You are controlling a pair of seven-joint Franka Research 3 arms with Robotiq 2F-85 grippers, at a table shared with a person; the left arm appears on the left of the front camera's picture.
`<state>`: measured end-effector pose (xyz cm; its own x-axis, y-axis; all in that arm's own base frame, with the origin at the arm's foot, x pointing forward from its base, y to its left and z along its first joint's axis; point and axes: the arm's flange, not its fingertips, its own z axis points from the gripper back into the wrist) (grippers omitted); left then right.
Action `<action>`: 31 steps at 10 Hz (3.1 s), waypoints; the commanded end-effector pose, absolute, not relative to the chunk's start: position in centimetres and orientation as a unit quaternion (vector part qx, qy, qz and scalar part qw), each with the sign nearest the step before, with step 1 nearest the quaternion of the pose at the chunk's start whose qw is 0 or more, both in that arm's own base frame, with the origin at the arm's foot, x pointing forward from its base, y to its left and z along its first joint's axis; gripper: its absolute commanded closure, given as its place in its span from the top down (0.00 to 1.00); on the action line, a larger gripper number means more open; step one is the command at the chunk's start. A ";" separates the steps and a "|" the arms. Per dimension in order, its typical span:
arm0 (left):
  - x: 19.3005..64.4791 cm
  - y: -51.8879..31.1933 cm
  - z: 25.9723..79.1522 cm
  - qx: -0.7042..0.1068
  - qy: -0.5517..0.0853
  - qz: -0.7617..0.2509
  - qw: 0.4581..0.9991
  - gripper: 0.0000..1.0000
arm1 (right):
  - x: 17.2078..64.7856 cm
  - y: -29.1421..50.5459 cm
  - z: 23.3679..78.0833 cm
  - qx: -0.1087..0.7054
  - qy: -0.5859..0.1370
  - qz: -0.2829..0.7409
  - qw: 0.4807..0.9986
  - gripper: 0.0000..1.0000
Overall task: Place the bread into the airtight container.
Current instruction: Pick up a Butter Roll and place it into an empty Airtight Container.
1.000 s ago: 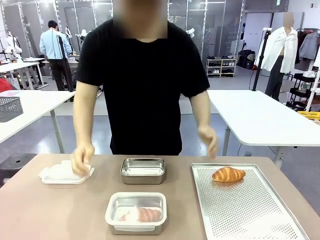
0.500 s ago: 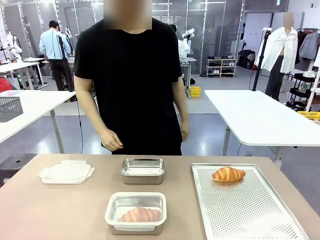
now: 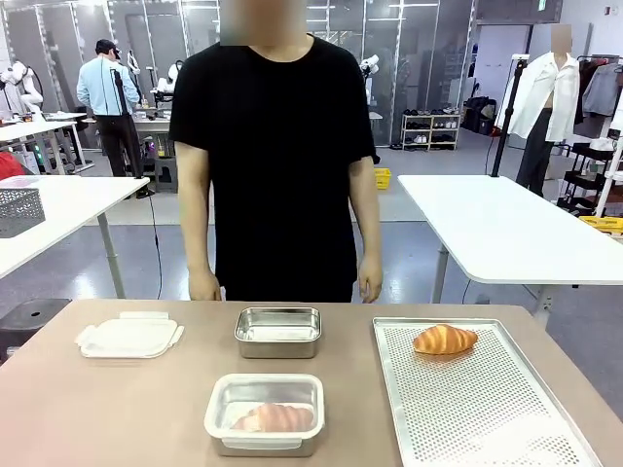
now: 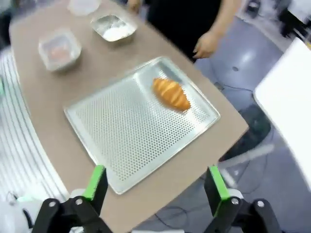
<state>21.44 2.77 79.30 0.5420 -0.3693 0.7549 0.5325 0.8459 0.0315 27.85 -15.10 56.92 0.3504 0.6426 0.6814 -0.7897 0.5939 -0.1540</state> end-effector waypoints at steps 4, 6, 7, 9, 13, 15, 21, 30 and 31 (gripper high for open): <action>21.5 2.7 79.4 -0.101 -0.403 -0.257 0.873 1.00 | 35.7 -2.8 57.0 -0.006 -0.263 0.633 0.729 1.00; 21.5 2.7 79.4 -0.101 -0.403 -0.257 0.873 1.00 | 39.6 0.6 55.4 -0.022 -0.222 0.654 0.723 1.00; 21.5 2.7 79.4 -0.101 -0.403 -0.257 0.873 1.00 | 42.0 1.7 54.0 -0.041 -0.200 0.661 0.722 1.00; 21.5 2.7 79.4 -0.101 -0.403 -0.257 0.873 1.00 | 45.5 2.6 51.7 -0.052 -0.172 0.664 0.726 1.00; 21.5 2.7 79.4 -0.101 -0.403 -0.257 0.873 1.00 | 46.5 2.4 49.6 -0.043 -0.171 0.675 0.716 1.00; 21.5 2.7 79.4 -0.101 -0.403 -0.257 0.873 1.00 | 46.5 2.4 49.6 -0.043 -0.171 0.675 0.716 1.00; 21.5 2.7 79.4 -0.101 -0.403 -0.257 0.873 1.00 | 46.8 2.4 49.7 -0.044 -0.171 0.674 0.717 1.00; 21.5 2.7 79.4 -0.101 -0.403 -0.257 0.873 1.00 | 55.8 4.9 41.9 -0.007 -0.085 0.715 0.693 1.00; 21.5 2.7 79.4 -0.101 -0.403 -0.257 0.873 1.00 | 56.4 5.0 41.0 -0.002 -0.080 0.714 0.695 1.00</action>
